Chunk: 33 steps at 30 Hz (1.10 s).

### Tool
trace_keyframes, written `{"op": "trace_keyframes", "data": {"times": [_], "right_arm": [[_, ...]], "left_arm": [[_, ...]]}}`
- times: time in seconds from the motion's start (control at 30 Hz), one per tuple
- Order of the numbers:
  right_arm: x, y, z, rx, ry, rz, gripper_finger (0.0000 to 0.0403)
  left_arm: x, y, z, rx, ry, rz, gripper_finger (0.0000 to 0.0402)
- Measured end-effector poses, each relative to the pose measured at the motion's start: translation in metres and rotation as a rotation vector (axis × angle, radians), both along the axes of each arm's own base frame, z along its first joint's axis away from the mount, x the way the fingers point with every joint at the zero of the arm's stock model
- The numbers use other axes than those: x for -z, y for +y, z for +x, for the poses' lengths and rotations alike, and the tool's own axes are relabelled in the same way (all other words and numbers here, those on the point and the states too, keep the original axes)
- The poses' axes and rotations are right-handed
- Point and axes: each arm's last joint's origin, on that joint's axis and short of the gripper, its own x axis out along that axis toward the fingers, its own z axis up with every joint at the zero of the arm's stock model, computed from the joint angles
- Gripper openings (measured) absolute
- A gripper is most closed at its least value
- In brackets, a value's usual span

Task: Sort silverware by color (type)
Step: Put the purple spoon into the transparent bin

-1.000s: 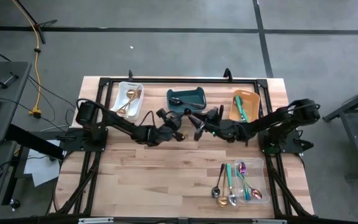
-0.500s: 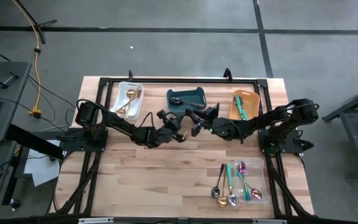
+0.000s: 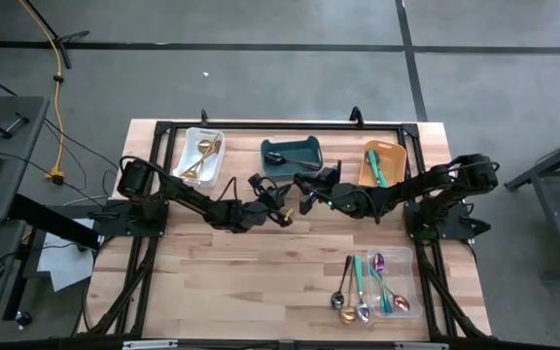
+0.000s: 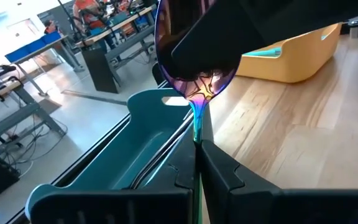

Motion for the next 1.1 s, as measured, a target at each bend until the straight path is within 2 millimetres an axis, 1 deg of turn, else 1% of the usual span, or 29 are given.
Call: {"op": "trace_keyframes", "data": {"times": [0.13, 0.17, 0.23, 0.3, 0.37, 0.5, 0.63, 0.7, 0.8, 0.9, 1.0, 1.07, 1.1], "right_arm": [[0.0, 0.0, 0.0, -0.001, 0.024, -0.035, 0.002], [0.0, 0.0, 0.0, -0.005, 0.034, -0.047, 0.0012], [0.0, 0.0, 0.0, -0.005, 0.043, -0.057, 0.0014], [0.001, 0.0, -0.002, -0.009, 0.071, -0.073, 0.001], [-0.001, -0.001, -0.003, -0.005, 0.093, -0.095, 0.0007], [-0.007, 0.002, -0.013, 0.03, 0.168, -0.131, 0.0006], [-0.015, 0.009, -0.025, 0.015, 0.253, -0.175, 0.0005], [-0.02, 0.015, -0.031, -0.012, 0.282, -0.194, 0.0005], [-0.025, 0.024, -0.037, -0.077, 0.307, -0.213, 0.0005], [-0.028, 0.033, -0.04, -0.151, 0.31, -0.24, 0.0005], [-0.031, 0.04, -0.039, -0.222, 0.298, -0.265, 0.0004], [-0.032, 0.042, -0.038, -0.258, 0.287, -0.278, 0.0004], [-0.033, 0.043, -0.038, -0.274, 0.278, -0.276, 0.0004]], "left_arm": [[0.0, -0.001, 0.0, 0.017, 0.001, -0.005, 0.0017], [0.0, -0.001, 0.0, 0.021, 0.004, -0.006, 0.0023], [0.002, -0.001, 0.0, 0.028, 0.024, -0.003, 0.0037], [0.004, -0.001, -0.001, 0.035, 0.07, 0.014, 0.0051], [0.001, -0.001, -0.005, 0.035, 0.122, 0.025, 0.0064], [-0.015, 0.001, -0.017, 0.016, 0.193, 0.001, 0.0092], [-0.047, 0.004, -0.036, -0.006, 0.183, -0.044, 0.0117], [-0.06, 0.005, -0.047, 0.018, 0.143, -0.077, 0.0125], [-0.07, 0.006, -0.069, 0.135, 0.066, -0.14, 0.0132], [-0.076, 0.005, -0.091, 0.345, -0.057, -0.184, 0.0133], [-0.077, 0.005, -0.114, 0.574, -0.169, -0.169, 0.0132], [-0.076, 0.004, -0.126, 0.659, -0.21, -0.147, 0.0132], [-0.075, 0.004, -0.132, 0.673, -0.218, -0.138, 0.0132]]}}
